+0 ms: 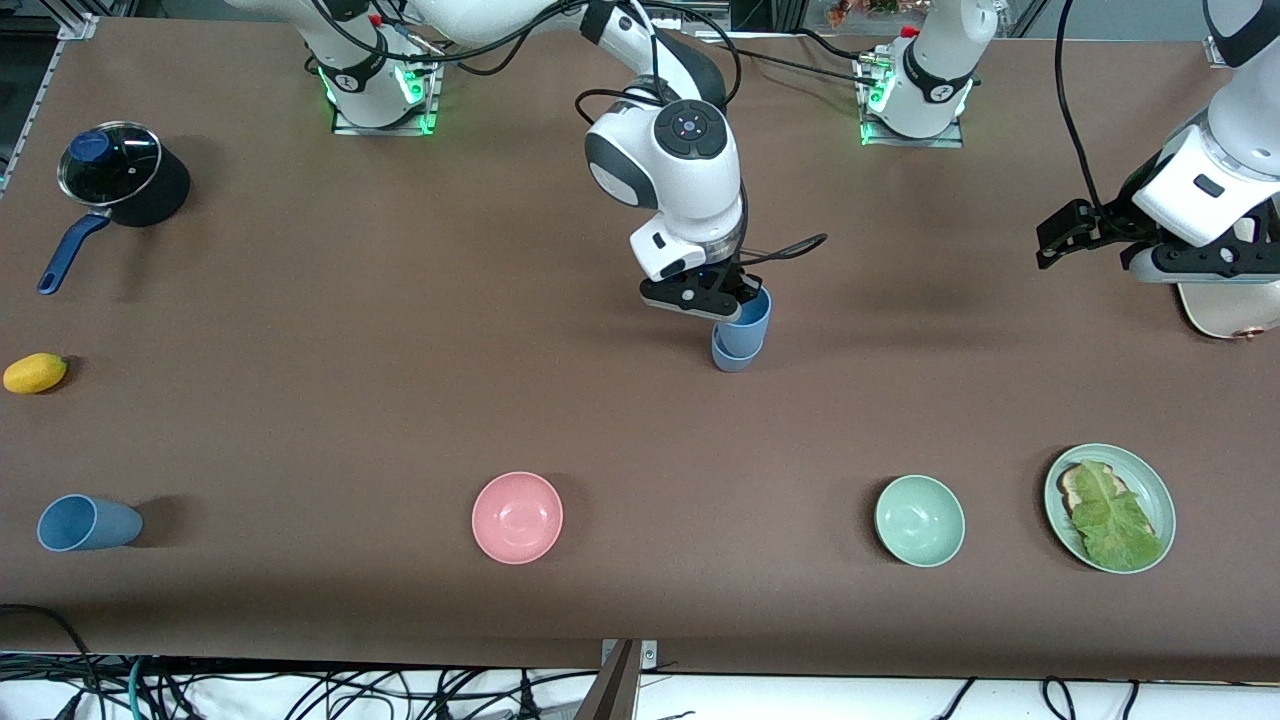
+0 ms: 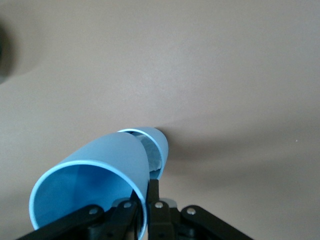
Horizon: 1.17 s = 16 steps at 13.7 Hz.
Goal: Stack blue cups with both arms
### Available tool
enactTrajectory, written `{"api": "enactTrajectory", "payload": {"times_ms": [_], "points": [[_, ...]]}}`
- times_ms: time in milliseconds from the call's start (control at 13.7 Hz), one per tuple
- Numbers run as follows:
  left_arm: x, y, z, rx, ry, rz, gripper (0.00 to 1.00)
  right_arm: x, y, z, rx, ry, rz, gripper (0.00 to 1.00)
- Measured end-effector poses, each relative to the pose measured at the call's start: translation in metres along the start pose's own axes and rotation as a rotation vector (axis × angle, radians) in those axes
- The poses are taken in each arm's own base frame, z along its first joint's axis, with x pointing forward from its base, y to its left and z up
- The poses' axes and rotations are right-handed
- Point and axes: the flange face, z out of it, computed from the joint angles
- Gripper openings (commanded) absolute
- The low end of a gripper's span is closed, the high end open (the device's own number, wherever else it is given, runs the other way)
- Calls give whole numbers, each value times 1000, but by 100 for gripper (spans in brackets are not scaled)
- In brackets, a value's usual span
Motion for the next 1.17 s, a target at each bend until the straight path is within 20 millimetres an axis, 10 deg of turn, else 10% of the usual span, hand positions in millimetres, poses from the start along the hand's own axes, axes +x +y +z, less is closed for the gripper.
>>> {"api": "enactTrajectory", "payload": {"times_ms": [220,512,878,1171], "points": [[-1,-1,1,0,-6,-1,100,0,1,2,-9,9,-9,6],[-1,-1,1,0,-8,-1,100,-1,3,7,-27,4,-9,50],[-1,-1,1,1,-9,-1,100,2,7,5,-74,-5,-7,82],[-1,-1,1,1,-10,-1,100,55,35,-27,-168,-10,-112,95]]}}
